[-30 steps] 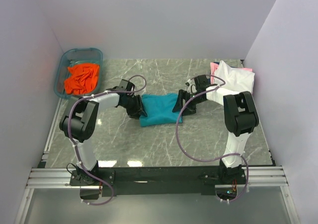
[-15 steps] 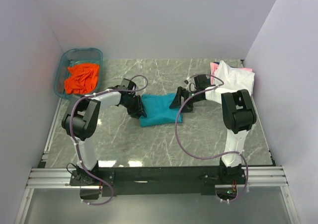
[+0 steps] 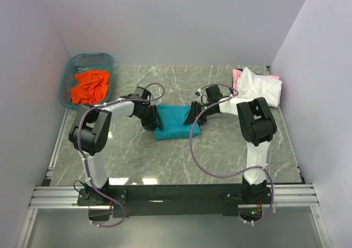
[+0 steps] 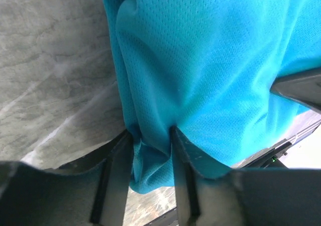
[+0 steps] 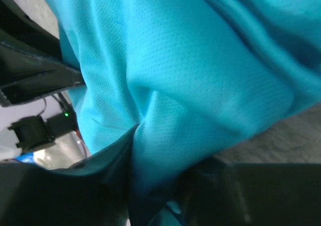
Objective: Fold and stack the t-shirts
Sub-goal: Neatly place the folded tshirt to the corner
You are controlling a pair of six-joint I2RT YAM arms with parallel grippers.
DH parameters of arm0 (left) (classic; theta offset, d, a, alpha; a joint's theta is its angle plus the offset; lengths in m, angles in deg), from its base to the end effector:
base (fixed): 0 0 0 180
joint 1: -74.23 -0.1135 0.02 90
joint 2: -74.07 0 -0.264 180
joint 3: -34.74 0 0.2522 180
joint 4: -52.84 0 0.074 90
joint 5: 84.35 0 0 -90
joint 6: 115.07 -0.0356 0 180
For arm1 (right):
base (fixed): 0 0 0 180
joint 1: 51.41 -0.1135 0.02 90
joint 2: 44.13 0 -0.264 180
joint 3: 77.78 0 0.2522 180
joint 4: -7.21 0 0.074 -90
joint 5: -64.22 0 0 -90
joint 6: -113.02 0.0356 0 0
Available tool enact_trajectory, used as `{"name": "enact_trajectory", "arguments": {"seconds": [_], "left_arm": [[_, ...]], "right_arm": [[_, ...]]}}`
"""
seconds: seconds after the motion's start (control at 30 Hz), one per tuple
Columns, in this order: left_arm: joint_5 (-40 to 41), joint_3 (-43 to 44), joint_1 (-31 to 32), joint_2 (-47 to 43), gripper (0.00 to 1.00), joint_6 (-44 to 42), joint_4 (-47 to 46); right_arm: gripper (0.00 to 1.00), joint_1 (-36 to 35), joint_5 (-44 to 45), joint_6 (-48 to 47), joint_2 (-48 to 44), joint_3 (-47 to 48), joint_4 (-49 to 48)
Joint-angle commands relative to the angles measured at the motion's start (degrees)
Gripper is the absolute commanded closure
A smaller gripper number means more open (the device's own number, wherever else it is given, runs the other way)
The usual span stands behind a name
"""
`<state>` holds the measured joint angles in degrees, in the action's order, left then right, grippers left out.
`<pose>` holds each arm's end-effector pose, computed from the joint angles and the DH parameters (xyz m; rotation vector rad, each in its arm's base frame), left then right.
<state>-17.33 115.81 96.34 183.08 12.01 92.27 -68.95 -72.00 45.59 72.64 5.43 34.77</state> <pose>0.3375 -0.1521 0.1464 -0.2599 2.8807 -0.7964 0.3705 0.1441 0.1234 -0.1750 2.6663 1.2993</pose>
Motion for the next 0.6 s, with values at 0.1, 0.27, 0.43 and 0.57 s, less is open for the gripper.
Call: {"name": "enact_trajectory", "arguments": {"seconds": [0.1,0.27,0.43,0.57], "left_arm": [[4.2,0.6,0.6,1.2,0.47,-1.8,1.3],[5.1,2.6,0.5,-0.3,0.37,-1.8,2.9],[5.2,4.3,-0.1,-3.4,0.32,-1.5,4.3],[4.8,4.5,-1.2,-5.1,0.31,-1.1,4.5]], "right_arm": [[1.0,-0.4,6.1,-1.8,0.2,2.6,4.4],[1.0,0.2,10.3,-6.6,-1.5,7.1,10.8],[1.0,2.7,13.6,-12.2,-2.9,11.5,19.8],[1.0,4.4,19.0,-16.7,-3.4,15.5,26.7]]}}
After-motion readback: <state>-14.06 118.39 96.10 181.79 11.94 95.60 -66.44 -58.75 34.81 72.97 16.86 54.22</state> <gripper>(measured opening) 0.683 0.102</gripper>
